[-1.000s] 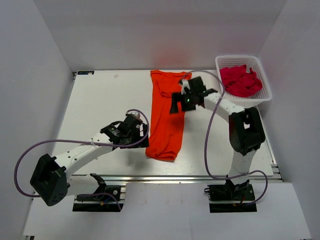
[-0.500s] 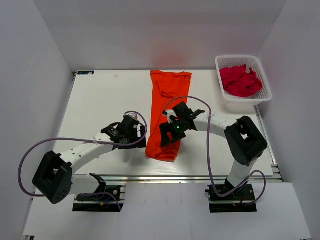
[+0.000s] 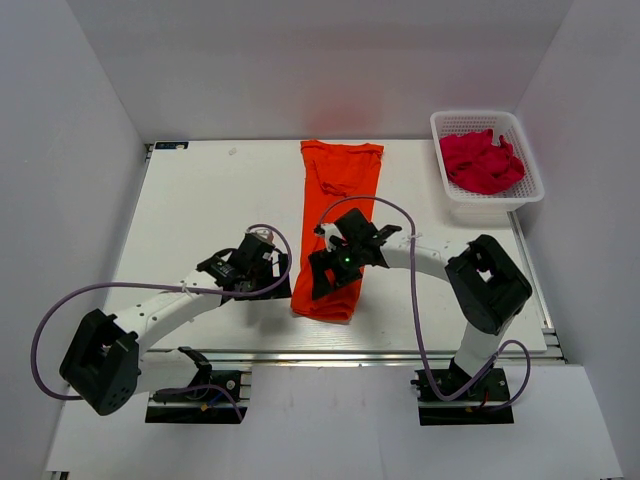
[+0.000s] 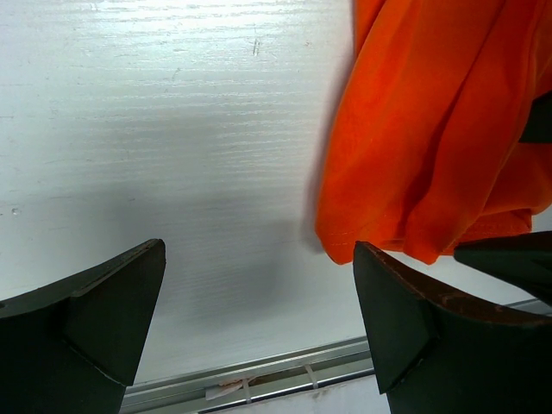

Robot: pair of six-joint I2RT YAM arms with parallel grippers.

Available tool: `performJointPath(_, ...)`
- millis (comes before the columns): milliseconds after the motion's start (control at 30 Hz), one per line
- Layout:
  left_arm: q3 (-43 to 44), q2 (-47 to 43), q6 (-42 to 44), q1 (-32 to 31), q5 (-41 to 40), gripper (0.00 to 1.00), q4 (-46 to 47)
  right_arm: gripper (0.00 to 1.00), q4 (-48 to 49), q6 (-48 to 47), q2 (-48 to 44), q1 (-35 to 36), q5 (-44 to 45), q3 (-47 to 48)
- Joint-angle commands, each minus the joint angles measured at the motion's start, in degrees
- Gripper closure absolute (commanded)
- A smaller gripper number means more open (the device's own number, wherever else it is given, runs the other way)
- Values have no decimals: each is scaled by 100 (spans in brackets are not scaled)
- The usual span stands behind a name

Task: Fold and stack the t-shirts
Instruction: Rotate the tshirt 90 degrees, then grab the bottom of the folded rectangular tshirt with both arms

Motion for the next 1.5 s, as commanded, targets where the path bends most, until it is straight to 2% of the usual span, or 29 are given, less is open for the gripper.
performJointPath(0, -100, -225, 75, 26, 165, 0, 85, 10, 383, 133, 39, 116, -372, 231)
performJointPath(200, -276, -384, 22, 26, 332, 0, 138, 10, 735, 291, 460, 239, -373, 705)
performJointPath(433, -329, -437, 22, 26, 332, 0, 198, 10, 516, 388, 277, 248, 66, 671)
performJointPath(600, -329, -200, 180, 26, 613, 0, 603, 10, 515, 686, -548, 204, 618, -30)
performJointPath(633, -277, -139, 232, 26, 614, 0, 673, 10, 454, 739, -985, 196, 777, -137)
performJointPath(667, -224, 19, 233, 26, 666, 3, 822, 10, 410, 801, -1120, 187, 1283, -338)
performJointPath(767, -84, 292, 382, -27, 807, 11, 1025, 10, 6, 1117, -1779, 108, 1961, -691)
performJointPath(900, -21, 802, 496, -80, 1114, 18, 1376, 10, -337, 1205, -2272, 37, 2212, -1323)
performJointPath(967, -21, 1065, 496, -80, 1255, 25, 1560, 15, -338, 1311, -2351, 37, 1976, -1499)
performJointPath(1033, -21, 1284, 496, -80, 1386, 29, 1631, 32, -136, 1434, -2317, 37, 1843, -1649)
performJointPath(1067, 31, 1338, 496, -80, 1439, 31, 1632, 36, -66, 1443, -2255, 29, 1607, -1693)
performJointPath(1100, 31, 1339, 496, -80, 1440, 37, 1684, 36, 152, 1434, -2211, 37, 1570, -1711)
performJointPath(1300, -249, 1295, 435, -80, 1624, 48, 1808, 37, 558, 1434, -1614, 46, 1298, -1589)
performJointPath(1333, -311, 1295, 435, -80, 1685, 48, 1808, 39, 637, 1426, -1587, 46, 1001, -1588)
performJointPath(1400, -381, 1295, 373, -80, 1747, 56, 1869, 44, 848, 1452, -1447, 72, 789, -1597)
performJointPath(1467, -382, 1242, 312, -80, 1818, 60, 1939, 53, 849, 1478, -1385, 72, 568, -1606)
